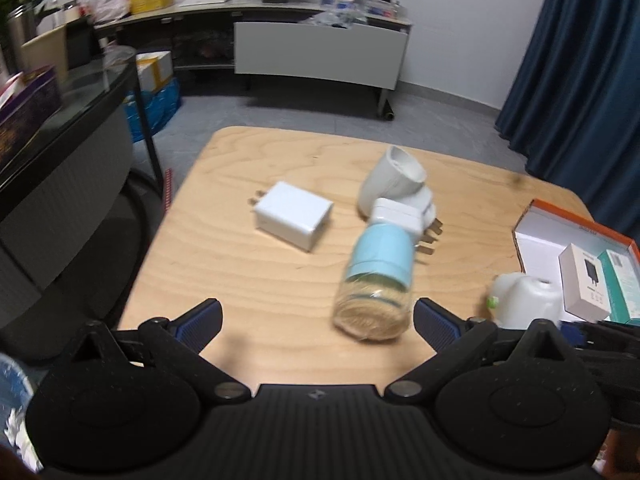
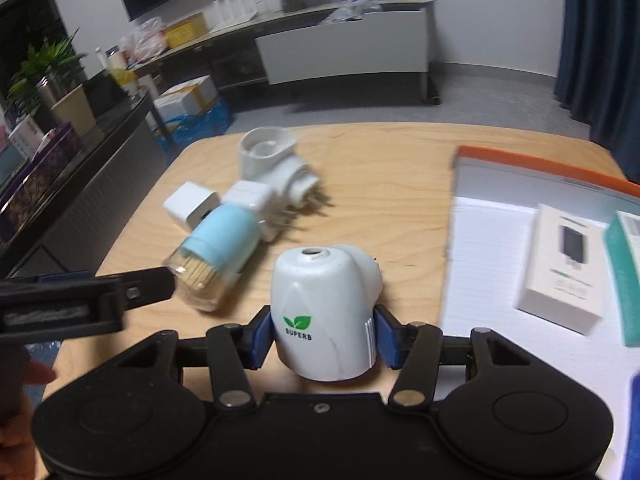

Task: Organize rigid objects
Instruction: 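Grasp the toothpick jar with the left gripper while the right grasps the diffuser, then carry the toothpick jar and white diffuser over the orange-rimmed box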

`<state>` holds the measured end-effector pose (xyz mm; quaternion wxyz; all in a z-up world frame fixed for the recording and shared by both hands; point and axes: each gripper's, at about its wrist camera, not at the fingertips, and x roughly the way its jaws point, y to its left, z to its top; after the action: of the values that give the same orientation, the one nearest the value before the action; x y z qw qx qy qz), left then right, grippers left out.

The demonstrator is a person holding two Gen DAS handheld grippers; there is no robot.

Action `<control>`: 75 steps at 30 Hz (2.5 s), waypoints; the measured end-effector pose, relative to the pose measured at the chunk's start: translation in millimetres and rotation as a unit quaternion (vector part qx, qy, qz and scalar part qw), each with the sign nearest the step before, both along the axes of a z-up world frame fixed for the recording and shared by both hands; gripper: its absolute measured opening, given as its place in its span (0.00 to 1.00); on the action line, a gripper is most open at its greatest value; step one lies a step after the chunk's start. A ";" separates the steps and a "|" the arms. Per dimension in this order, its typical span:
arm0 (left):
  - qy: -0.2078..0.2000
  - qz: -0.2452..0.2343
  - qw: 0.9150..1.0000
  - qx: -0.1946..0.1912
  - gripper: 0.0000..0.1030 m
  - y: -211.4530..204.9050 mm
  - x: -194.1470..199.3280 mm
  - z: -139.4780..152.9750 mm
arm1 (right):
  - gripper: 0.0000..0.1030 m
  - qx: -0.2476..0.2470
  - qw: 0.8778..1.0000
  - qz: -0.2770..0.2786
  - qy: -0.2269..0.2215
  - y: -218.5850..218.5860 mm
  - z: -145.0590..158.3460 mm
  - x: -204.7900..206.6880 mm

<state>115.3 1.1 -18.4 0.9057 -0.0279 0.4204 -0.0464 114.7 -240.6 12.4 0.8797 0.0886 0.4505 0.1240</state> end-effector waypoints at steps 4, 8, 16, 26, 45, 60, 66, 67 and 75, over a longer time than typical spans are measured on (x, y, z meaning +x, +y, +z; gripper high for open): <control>0.009 -0.012 1.000 0.009 1.00 -15.3 13.9 -9.4 | 0.62 0.003 1.000 -0.005 -0.008 -10.0 7.3 -7.0; 0.029 -0.020 0.999 0.030 0.91 -28.0 27.8 -22.2 | 0.62 0.009 1.000 -0.003 -0.013 -12.7 10.4 -10.5; 0.013 -0.042 0.997 0.059 0.46 -36.4 24.2 -22.1 | 0.62 0.013 1.000 -0.001 -0.018 -11.4 16.1 -16.0; -0.005 -0.031 0.999 0.019 0.46 -26.0 -10.0 2.5 | 0.62 0.016 0.999 0.007 -0.029 -5.4 29.9 -28.0; -0.046 -0.010 0.999 -0.008 0.47 -19.3 -74.1 45.7 | 0.62 0.019 0.998 0.016 -0.060 -4.8 71.9 -79.1; -0.065 -0.023 0.997 -0.015 0.47 -31.6 -99.3 56.1 | 0.62 0.018 0.997 -0.001 -0.080 -23.9 89.1 -104.0; -0.068 -0.027 0.997 -0.015 0.47 -34.0 -102.5 55.4 | 0.62 0.020 0.997 -0.006 -0.080 -28.7 89.9 -108.2; -0.068 -0.027 0.997 -0.015 0.47 -34.7 -102.9 55.4 | 0.62 0.020 0.997 -0.007 -0.080 -29.5 90.0 -108.6; -0.066 -0.040 0.997 -0.015 0.47 -38.9 -102.9 54.0 | 0.62 0.014 0.997 -0.011 -0.079 -36.1 91.7 -109.2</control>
<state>12.3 -37.8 35.6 0.9283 -0.0215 0.3599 -0.0910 5.4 -276.7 104.1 0.9126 0.0960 0.3767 0.1267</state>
